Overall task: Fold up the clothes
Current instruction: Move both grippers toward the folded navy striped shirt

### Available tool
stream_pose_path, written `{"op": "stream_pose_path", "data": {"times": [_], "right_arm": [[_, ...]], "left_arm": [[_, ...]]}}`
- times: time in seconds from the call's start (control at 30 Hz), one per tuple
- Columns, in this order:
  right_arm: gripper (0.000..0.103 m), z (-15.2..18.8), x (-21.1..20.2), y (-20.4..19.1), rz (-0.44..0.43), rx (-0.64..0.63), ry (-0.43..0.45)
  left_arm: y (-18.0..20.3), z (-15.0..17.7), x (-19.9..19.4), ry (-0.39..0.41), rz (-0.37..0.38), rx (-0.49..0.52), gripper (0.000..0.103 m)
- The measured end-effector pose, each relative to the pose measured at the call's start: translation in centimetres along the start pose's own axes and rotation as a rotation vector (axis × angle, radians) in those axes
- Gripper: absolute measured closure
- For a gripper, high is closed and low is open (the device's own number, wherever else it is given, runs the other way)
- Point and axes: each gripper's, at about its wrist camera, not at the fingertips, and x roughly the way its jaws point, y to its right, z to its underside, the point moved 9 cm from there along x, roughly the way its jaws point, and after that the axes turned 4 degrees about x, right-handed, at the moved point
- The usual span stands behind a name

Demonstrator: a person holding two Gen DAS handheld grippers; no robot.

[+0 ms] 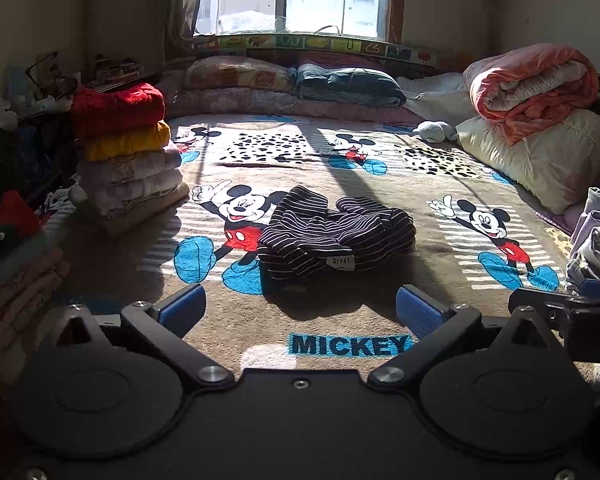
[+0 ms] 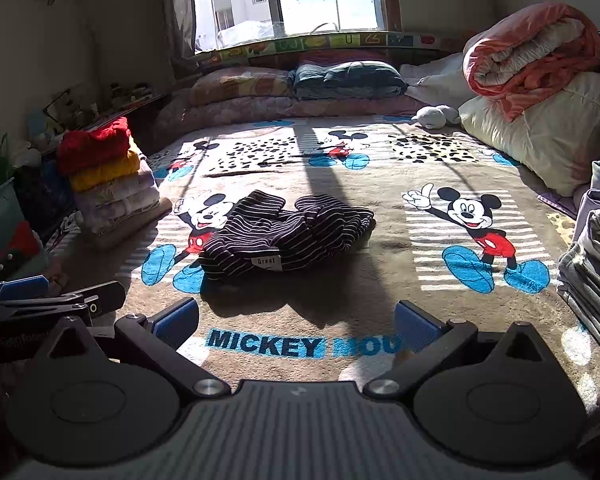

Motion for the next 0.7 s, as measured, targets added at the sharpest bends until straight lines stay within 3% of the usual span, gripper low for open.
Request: {"op": "stream_pose_path", "data": {"times": [0.7], "right_arm": [[0.0, 0.3, 1.4, -0.2, -0.003, -0.012, -0.02]], "left_arm": [[-0.8, 0.5, 1.2, -0.059, -0.011, 0.007, 0.0]]}}
